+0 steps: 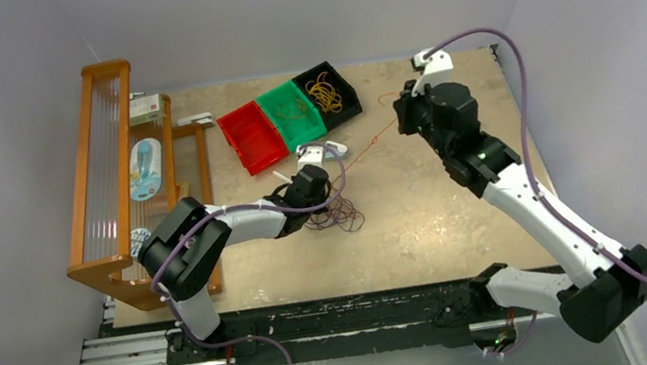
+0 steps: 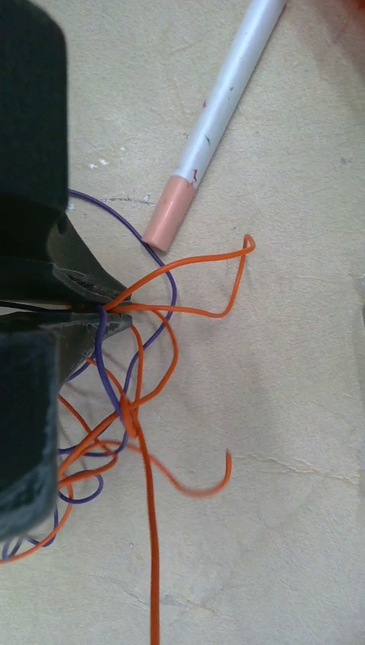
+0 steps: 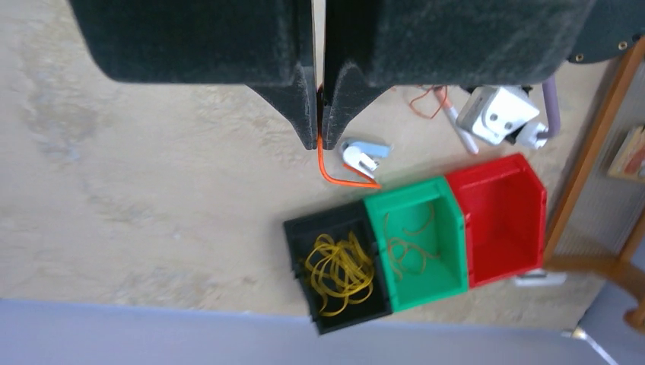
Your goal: Untangle the cables
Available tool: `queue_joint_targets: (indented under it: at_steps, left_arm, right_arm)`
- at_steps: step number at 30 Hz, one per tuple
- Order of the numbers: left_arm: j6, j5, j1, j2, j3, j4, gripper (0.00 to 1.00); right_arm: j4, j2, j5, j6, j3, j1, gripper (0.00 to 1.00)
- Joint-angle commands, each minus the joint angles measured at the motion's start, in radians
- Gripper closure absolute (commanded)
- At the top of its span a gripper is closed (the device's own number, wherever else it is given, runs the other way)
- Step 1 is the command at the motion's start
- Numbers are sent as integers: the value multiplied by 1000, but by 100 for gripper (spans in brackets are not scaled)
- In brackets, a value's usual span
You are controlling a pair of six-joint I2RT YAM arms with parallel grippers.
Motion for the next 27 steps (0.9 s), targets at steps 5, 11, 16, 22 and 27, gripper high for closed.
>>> queue_joint_targets:
  at_steps: [5, 11, 16, 22, 27]
  left_arm:
    - [-7, 17, -5, 28, 7, -8, 96]
    - [-6, 18, -4, 30, 3, -10, 92]
    - [-2, 12, -5, 34, -2, -13, 87]
    - [1, 4, -4, 32, -11, -13, 79]
    - [2, -3, -5, 30, -15, -13, 78]
  right_arm:
    - [-46, -108, 138, -49, 124, -136, 100]
    - [-51, -152, 258, -94, 181, -180, 100]
    - [-49, -164, 351, -140, 229, -182, 100]
    - [-10, -191, 446, -205, 279, -183, 100]
    - [27, -210, 480, -245, 319, -182, 100]
